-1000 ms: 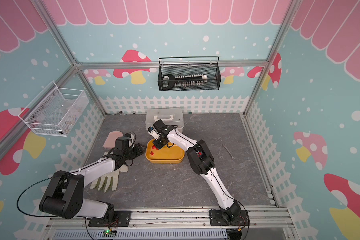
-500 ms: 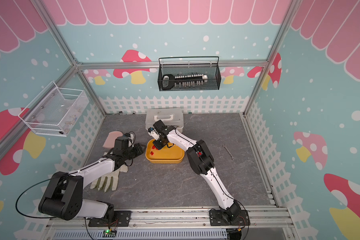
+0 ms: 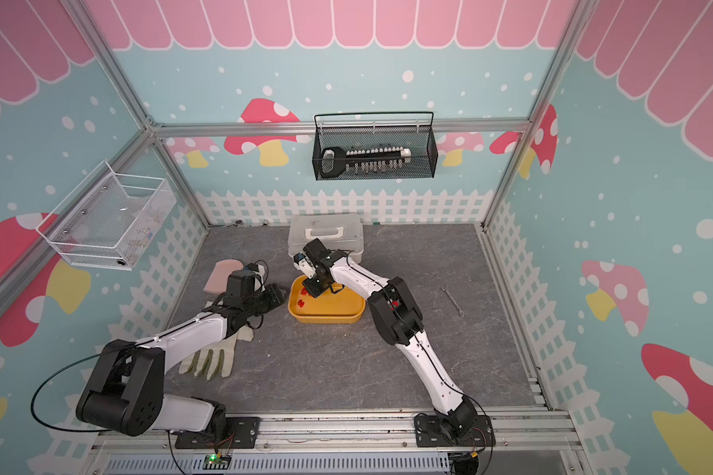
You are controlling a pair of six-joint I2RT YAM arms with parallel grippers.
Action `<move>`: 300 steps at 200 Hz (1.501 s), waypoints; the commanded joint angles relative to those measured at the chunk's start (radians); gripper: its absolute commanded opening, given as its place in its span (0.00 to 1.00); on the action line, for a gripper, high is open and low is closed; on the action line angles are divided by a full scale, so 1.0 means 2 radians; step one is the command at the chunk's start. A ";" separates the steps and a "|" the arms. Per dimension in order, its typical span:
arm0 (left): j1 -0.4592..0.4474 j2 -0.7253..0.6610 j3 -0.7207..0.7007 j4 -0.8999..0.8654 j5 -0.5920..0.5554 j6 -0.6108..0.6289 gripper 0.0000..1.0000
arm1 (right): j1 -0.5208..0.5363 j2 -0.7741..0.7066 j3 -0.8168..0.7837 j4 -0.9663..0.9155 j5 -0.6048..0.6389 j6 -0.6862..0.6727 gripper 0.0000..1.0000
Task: Take the screw protection sleeves out of the storage box
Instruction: Pick up the screw protection sleeve from the storage box.
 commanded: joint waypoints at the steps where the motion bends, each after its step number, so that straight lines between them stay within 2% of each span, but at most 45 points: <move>1: -0.002 -0.005 -0.002 -0.002 -0.004 0.005 0.43 | 0.002 0.002 0.000 -0.003 0.003 0.003 0.13; 78: -0.003 -0.029 -0.005 -0.021 -0.006 0.007 0.43 | 0.002 -0.038 -0.024 0.002 0.009 0.002 0.11; 190: -0.003 -0.110 -0.021 -0.070 -0.021 0.007 0.43 | 0.002 -0.131 -0.101 0.009 0.023 0.000 0.11; 246: -0.004 -0.154 -0.047 -0.087 -0.027 -0.002 0.43 | -0.010 -0.197 -0.196 0.039 0.011 0.010 0.11; 300: -0.012 -0.193 -0.069 -0.101 -0.039 -0.010 0.43 | -0.062 -0.289 -0.325 0.092 -0.032 0.038 0.11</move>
